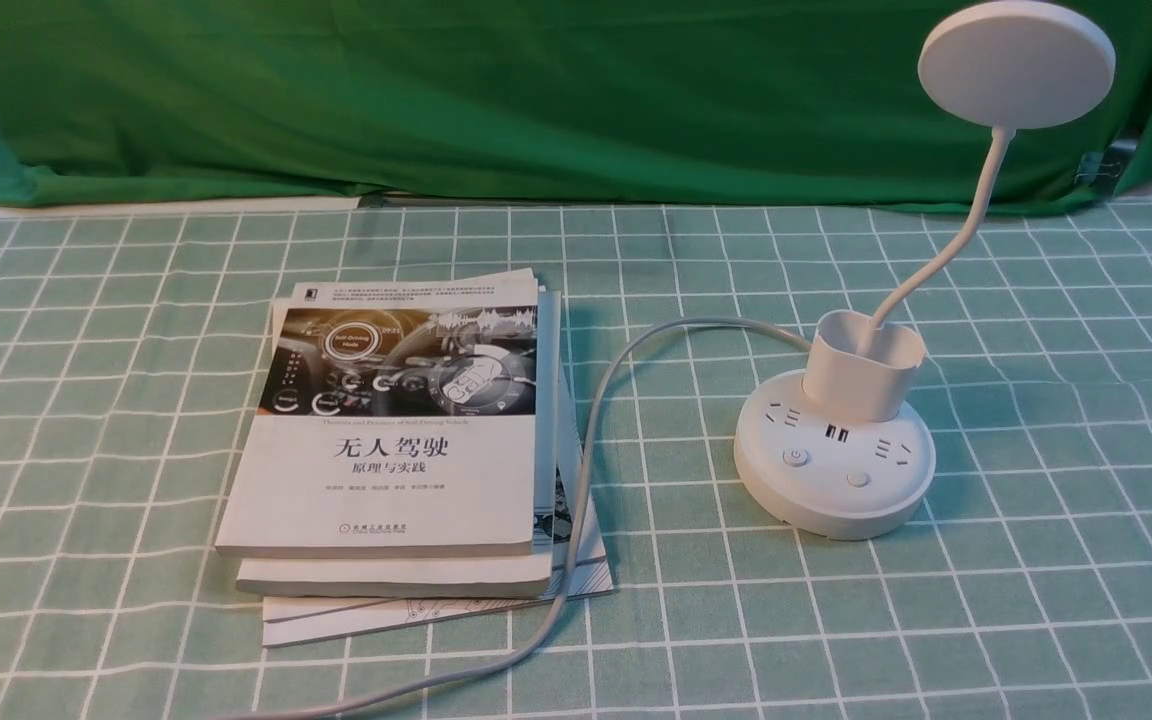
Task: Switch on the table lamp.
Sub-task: 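Press the button on the base of the white desk lamp with the right gripper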
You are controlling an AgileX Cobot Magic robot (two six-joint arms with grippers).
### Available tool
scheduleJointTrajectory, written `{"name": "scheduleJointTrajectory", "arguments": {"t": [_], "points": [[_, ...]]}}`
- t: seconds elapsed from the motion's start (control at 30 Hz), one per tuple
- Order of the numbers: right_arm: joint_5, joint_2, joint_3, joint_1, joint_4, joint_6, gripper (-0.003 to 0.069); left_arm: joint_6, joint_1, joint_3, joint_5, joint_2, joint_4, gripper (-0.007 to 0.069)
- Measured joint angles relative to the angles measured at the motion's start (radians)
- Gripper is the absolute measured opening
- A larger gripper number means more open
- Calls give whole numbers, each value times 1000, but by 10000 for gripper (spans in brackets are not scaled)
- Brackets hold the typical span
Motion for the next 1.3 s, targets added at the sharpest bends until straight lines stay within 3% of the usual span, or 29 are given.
{"name": "scheduleJointTrajectory", "arguments": {"t": [0.97,1.1,1.13,1.17,1.23,1.3], "points": [[-4,0,0,0,3,16,239,0,0,0,0,0,0,21],[-34,0,0,0,92,234,239,0,0,0,0,0,0,21],[-45,0,0,0,194,471,239,0,0,0,0,0,0,21],[-48,0,0,0,245,611,239,0,0,0,0,0,0,21],[-52,0,0,0,274,812,239,0,0,0,0,0,6,21],[-52,0,0,0,274,880,239,0,0,0,0,0,6,21]]}}
